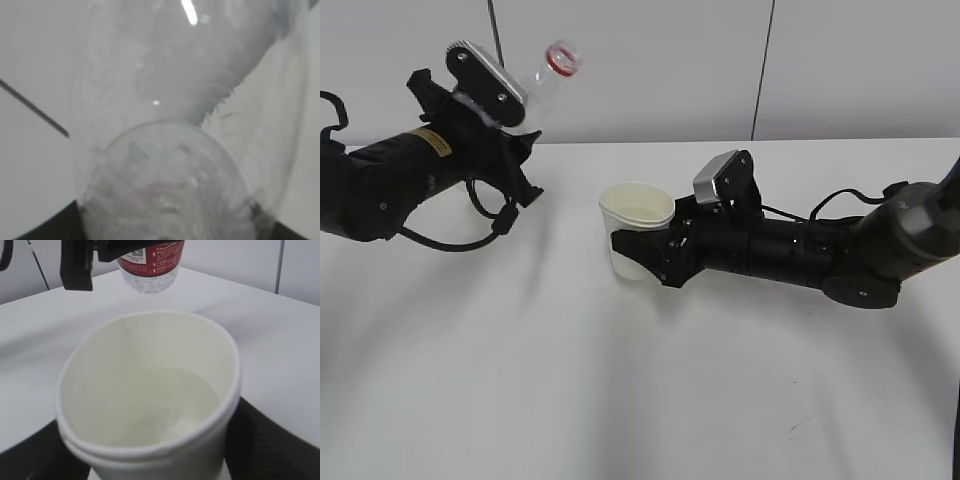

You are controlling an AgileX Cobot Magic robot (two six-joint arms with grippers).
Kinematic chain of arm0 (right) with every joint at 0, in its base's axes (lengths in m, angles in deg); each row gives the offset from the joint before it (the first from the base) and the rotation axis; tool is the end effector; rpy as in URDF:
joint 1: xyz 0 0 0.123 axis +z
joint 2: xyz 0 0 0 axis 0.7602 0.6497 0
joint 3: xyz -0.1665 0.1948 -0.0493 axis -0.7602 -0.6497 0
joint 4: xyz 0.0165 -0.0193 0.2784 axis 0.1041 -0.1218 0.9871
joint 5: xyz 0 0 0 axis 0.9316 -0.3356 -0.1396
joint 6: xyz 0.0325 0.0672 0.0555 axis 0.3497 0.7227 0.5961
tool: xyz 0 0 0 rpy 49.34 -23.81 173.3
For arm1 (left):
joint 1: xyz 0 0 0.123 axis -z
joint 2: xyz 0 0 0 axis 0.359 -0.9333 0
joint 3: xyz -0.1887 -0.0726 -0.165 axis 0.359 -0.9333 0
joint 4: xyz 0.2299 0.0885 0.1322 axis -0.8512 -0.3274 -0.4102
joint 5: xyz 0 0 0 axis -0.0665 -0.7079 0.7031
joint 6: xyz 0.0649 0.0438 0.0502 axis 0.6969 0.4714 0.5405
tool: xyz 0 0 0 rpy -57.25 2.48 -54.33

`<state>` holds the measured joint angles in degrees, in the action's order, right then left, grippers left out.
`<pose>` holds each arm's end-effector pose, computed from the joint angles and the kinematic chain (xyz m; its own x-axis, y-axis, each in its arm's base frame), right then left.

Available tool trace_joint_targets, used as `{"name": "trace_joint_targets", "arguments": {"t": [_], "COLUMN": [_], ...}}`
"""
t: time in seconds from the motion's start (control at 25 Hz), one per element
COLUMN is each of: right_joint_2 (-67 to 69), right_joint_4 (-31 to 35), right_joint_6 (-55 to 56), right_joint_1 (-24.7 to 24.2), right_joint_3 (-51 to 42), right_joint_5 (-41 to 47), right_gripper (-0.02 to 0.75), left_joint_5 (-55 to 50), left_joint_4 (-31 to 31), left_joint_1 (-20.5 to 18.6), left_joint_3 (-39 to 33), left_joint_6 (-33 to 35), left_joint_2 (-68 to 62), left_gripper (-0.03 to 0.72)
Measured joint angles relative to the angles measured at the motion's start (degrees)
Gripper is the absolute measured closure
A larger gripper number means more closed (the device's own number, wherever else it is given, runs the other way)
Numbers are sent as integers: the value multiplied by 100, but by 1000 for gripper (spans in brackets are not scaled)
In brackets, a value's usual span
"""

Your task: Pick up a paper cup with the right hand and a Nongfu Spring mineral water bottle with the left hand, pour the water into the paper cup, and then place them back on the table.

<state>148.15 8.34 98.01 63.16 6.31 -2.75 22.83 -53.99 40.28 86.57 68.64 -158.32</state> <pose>0.3826 0.1589 0.0490 -0.1714 -0.1004 -0.9801 -0.8355 0.5420 0.0906 0.3964 -0.1419 0.1414 0.1096 0.6577 -0.7452 0.3874 0.6622 0.6414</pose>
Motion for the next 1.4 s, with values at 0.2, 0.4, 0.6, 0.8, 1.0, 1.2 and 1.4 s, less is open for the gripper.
{"name": "trace_joint_targets", "arguments": {"t": [0.2,0.4,0.6,0.8,1.0,1.2,1.4], "right_joint_2": [0,0,0,0,0,0,0], "right_joint_4": [23,136,344,464,558,651,821], "right_joint_6": [0,-12,-12,-12,-12,-12,-12], "right_joint_1": [-11,-53,-154,-327,-576,-899,-1103], "right_joint_3": [0,0,0,0,0,0,0], "right_joint_5": [0,0,0,0,0,0,94], "right_gripper": [216,216,216,216,216,216,216], "left_joint_5": [5,175,550,826,1022,1092,1108], "left_joint_4": [554,652,852,957,961,957,951], "left_joint_1": [0,0,0,0,0,0,0], "left_joint_3": [0,0,5,5,11,21,41], "left_joint_6": [-1485,-2849,-3701,-3866,-3891,-3891,-3901], "left_joint_2": [0,0,-182,-640,-955,-1052,-1052], "left_gripper": [374,374,374,374,375,375,375]}}
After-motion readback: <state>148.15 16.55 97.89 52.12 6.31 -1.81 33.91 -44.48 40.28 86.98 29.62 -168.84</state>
